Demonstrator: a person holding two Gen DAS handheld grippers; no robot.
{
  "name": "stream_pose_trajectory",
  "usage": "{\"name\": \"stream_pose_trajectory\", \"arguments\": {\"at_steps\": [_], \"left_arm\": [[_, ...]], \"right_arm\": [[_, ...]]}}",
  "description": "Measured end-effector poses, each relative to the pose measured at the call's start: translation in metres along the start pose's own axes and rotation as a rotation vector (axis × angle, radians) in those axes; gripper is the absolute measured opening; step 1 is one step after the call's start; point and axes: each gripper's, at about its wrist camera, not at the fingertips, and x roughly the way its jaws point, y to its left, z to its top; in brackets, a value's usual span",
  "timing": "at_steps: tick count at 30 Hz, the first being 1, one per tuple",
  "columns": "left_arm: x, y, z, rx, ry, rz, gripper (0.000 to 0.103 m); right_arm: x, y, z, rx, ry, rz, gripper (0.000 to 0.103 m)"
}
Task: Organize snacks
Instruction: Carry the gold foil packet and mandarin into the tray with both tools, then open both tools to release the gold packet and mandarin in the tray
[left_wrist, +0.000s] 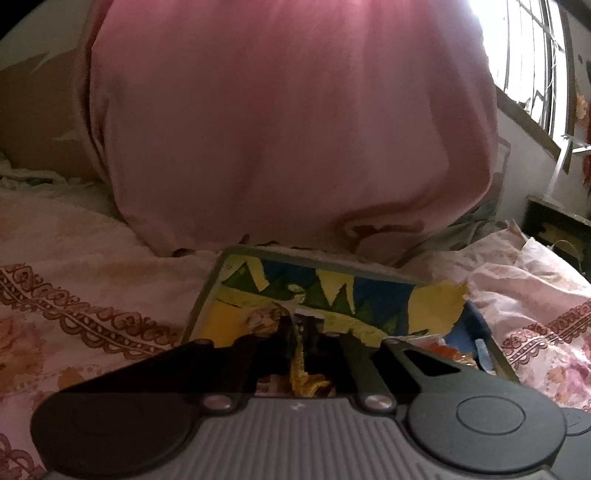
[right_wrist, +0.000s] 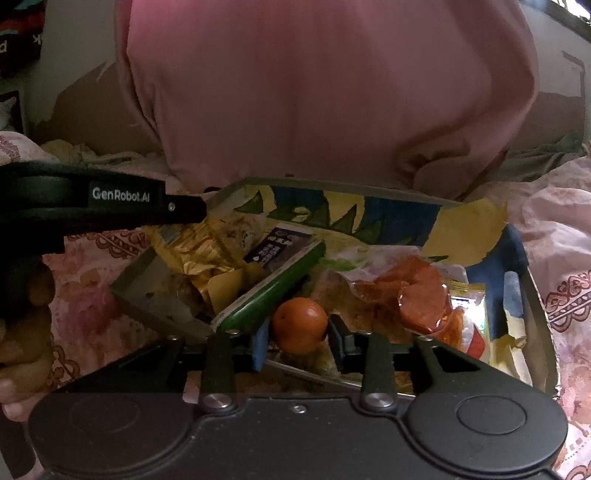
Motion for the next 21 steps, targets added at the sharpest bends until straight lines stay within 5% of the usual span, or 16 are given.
{"name": "stream_pose_trajectory", "arguments": {"at_steps": [13, 21], "left_arm": [[-0.006, 0.002, -0.001, -0.02, -0.005, -0.002, 0.06], [-0.016, 0.002, 0.004, -0.02, -0.033, 0.012, 0.082]], "right_arm": [[-0.009, -0.002, 0.001, 0.002, -0.013, -0.019, 0.07], [-0.03, -0.005, 0.01, 0.025, -0.056, -0.04, 0.08]]}}
